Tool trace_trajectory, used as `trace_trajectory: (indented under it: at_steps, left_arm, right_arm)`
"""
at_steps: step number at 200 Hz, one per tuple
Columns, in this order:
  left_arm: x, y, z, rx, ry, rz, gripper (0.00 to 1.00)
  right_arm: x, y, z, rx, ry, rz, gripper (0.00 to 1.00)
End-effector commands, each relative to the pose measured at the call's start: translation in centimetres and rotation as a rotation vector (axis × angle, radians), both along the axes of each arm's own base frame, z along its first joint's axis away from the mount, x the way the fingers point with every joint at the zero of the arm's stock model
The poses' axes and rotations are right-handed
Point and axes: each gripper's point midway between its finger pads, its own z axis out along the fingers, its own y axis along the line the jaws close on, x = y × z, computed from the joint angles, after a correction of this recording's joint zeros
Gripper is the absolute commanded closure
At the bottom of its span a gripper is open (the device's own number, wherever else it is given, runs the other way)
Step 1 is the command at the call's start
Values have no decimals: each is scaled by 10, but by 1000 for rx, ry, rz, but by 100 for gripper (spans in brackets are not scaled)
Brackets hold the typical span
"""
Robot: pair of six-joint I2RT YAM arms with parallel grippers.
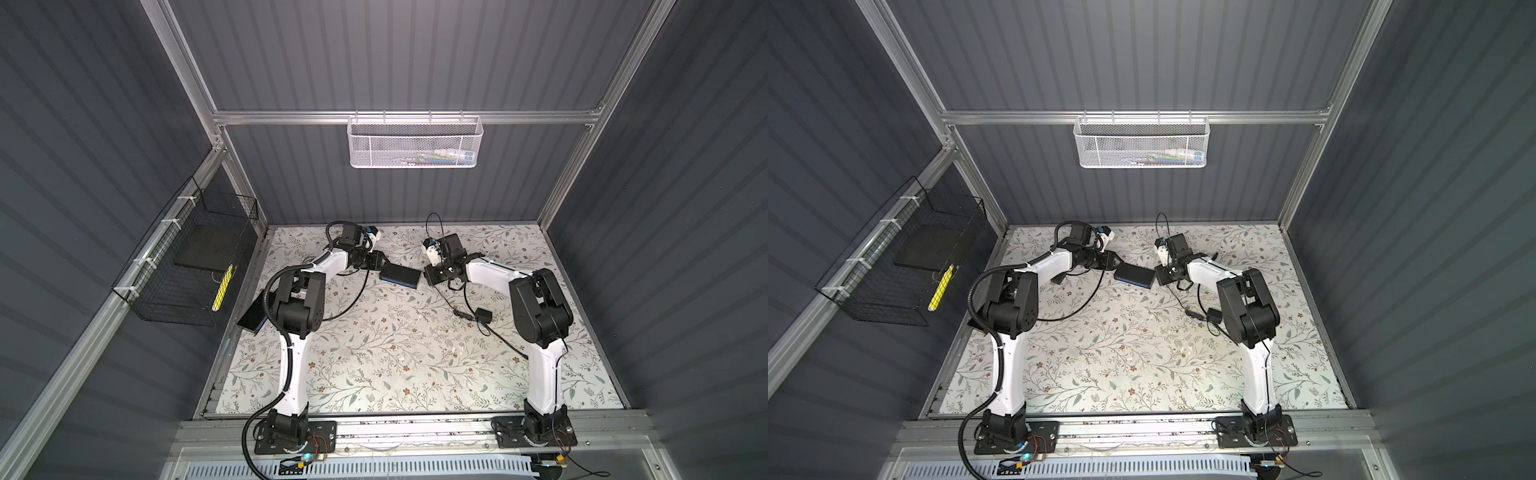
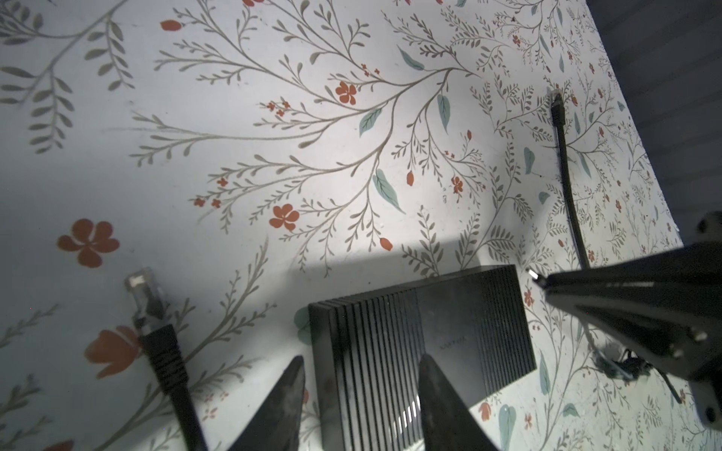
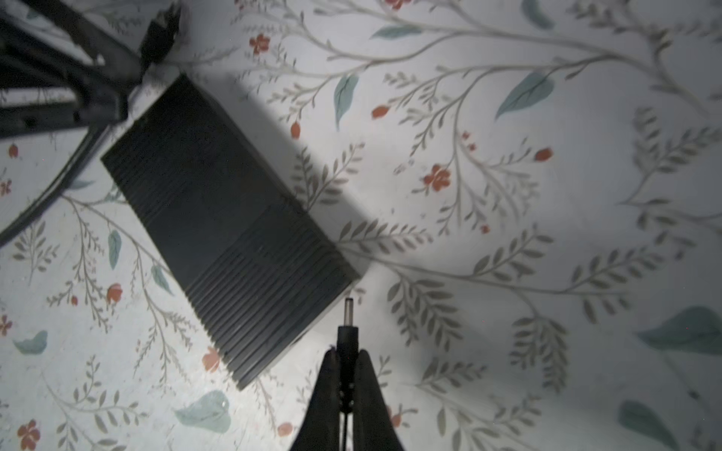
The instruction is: Insert the plug into the switch port
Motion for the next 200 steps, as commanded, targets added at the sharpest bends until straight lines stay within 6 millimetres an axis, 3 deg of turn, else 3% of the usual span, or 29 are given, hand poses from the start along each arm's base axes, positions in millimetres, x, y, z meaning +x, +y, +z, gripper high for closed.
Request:
trace_trajectory:
  at_steps: [1,37,77,80,88,119,159,200]
  left_arm:
    - [-8,-3,18,-12,-17,-9,53]
    - [-27,13,44,38,-48,20,55]
    - [-56,22,44,16,-14,66,65]
    - [-65,24,32,23,19,64,65]
    - [-72,24,24,26,43,61,67]
    - [-85,11,5,24,84,31,70]
    - [-84,4,-11,35,106,-6,71]
    - [-76,1,-29,47,111,-17,71]
  right_arm:
    - [8,-3,-13,-26,77,-33,99]
    - [10,1,-22,-20,113,-43,99]
    - [11,8,-24,23,135,-40,99]
    - [11,9,-25,27,139,-38,99]
    - [11,12,-26,37,143,-32,99]
    - [8,21,-25,62,150,-8,99]
    - [-2,24,-24,62,155,15,99]
    - [-27,27,-19,84,166,44,99]
